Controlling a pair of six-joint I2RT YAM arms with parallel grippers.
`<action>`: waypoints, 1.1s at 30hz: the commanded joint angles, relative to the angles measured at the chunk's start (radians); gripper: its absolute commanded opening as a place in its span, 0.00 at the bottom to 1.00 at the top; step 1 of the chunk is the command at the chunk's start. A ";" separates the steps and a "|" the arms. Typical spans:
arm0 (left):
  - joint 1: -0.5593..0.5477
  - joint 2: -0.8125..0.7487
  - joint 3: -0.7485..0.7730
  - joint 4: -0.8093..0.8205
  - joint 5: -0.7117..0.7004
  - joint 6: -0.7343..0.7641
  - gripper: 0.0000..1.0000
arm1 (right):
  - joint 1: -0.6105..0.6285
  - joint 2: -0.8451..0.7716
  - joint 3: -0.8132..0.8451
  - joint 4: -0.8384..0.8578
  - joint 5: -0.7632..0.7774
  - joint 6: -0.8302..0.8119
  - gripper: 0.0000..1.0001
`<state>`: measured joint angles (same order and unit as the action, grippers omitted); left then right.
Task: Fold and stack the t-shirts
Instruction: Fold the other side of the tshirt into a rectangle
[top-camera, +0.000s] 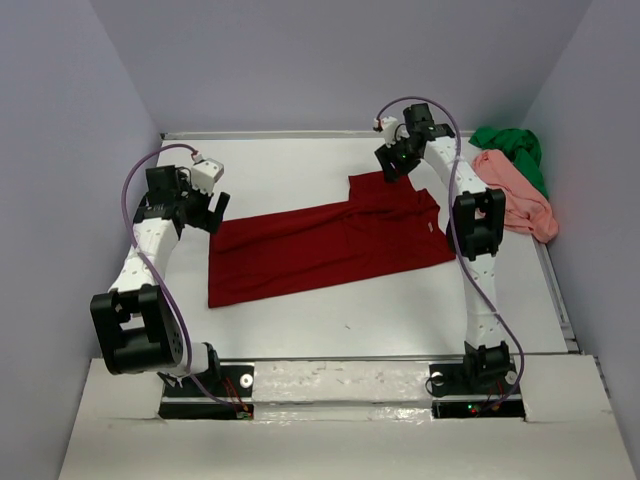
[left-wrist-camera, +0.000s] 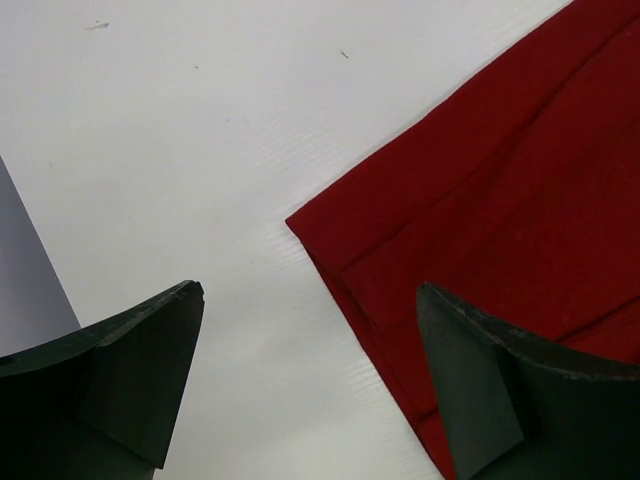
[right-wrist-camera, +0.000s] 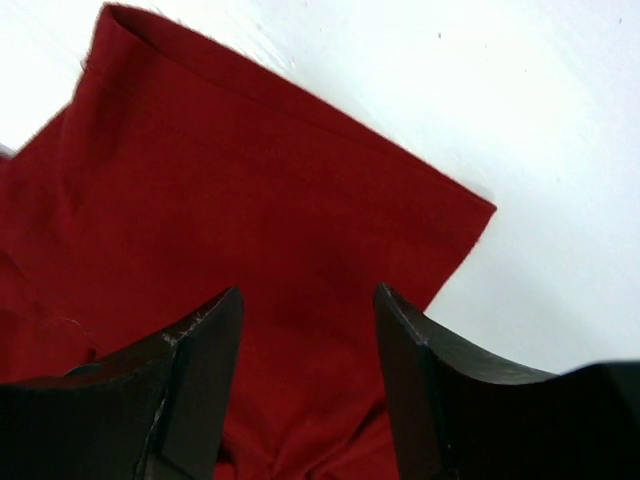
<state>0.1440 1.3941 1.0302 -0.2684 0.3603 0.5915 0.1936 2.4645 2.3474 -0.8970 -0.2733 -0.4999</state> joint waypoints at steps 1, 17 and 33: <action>-0.003 -0.012 -0.005 0.034 -0.001 -0.013 0.99 | 0.012 -0.001 0.044 0.113 -0.070 0.026 0.60; -0.003 0.020 -0.050 0.055 -0.083 0.007 0.99 | 0.021 0.114 0.101 0.242 -0.095 -0.066 0.66; -0.003 0.057 -0.056 0.054 -0.101 0.017 0.99 | 0.021 0.113 0.010 0.231 -0.083 -0.144 0.67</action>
<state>0.1440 1.4490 0.9844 -0.2283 0.2634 0.5953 0.2047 2.6007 2.3802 -0.6819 -0.3504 -0.6102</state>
